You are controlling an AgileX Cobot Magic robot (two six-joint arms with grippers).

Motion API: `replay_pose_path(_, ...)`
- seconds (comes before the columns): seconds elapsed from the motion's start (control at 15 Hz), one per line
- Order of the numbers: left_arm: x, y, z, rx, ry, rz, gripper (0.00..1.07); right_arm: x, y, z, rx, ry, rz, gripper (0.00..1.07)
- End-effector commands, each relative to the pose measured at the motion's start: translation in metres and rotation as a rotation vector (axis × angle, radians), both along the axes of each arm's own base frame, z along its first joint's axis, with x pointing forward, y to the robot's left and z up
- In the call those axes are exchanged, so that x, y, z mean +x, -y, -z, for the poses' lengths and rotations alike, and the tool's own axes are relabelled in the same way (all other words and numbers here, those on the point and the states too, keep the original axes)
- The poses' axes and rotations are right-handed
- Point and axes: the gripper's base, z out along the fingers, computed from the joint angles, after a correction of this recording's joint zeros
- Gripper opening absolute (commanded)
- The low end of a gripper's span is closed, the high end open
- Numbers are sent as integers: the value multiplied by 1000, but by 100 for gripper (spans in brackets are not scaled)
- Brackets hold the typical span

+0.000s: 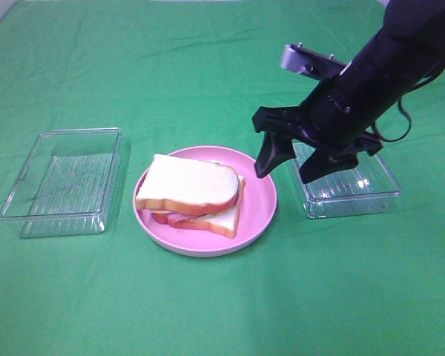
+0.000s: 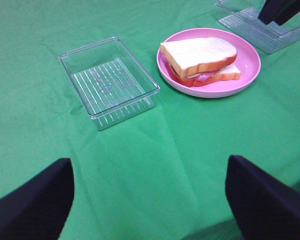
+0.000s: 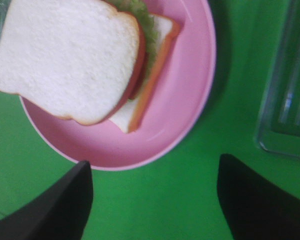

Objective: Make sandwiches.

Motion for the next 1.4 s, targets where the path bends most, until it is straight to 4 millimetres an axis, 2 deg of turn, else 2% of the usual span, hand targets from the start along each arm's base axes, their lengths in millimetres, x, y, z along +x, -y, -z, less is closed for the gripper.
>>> replay_pose_path(0.07,-2,-1,0,-19,21,-2,79,-12,12,-16,-84,14,-20,67)
replay_pose_path(0.13,-2,-1,0,-19,21,-2,79,-34,29,-34,-164,66,-26,67)
replay_pose_path(0.2,-2,-1,0,-19,21,-2,79,-47,36,-43,-180,95,-30,67)
replay_pose_path(0.27,-2,-1,0,-19,21,-2,79,-47,36,-43,-180,95,-30,67)
replay_pose_path(0.33,-2,-1,0,-19,21,-2,79,-73,48,-51,-188,124,-36,67)
replay_pose_path(0.47,-2,-1,0,-19,21,-2,79,-107,61,-57,-181,141,-39,67)
replay_pose_path(0.53,-2,-1,0,-19,21,-2,79,-134,71,-59,-180,147,-53,67)
replay_pose_path(0.6,-2,-1,0,-19,21,-2,79,-134,71,-59,-180,147,-53,67)
replay_pose_path(0.73,-2,-1,0,-19,21,-2,79,-178,88,-57,-174,170,-64,67)
replay_pose_path(0.93,-2,-1,0,-19,21,-2,79,-229,107,-57,-136,316,-101,67)
replay_pose_path(1.0,-2,-1,0,-19,21,-2,79,-229,107,-57,-136,316,-101,67)
replay_pose_path(1.2,-2,-1,0,-19,21,-2,79,-267,122,-66,-129,440,-173,67)
replay_pose_path(1.4,-2,-1,0,-15,23,2,79,-282,128,-68,-102,583,-176,67)
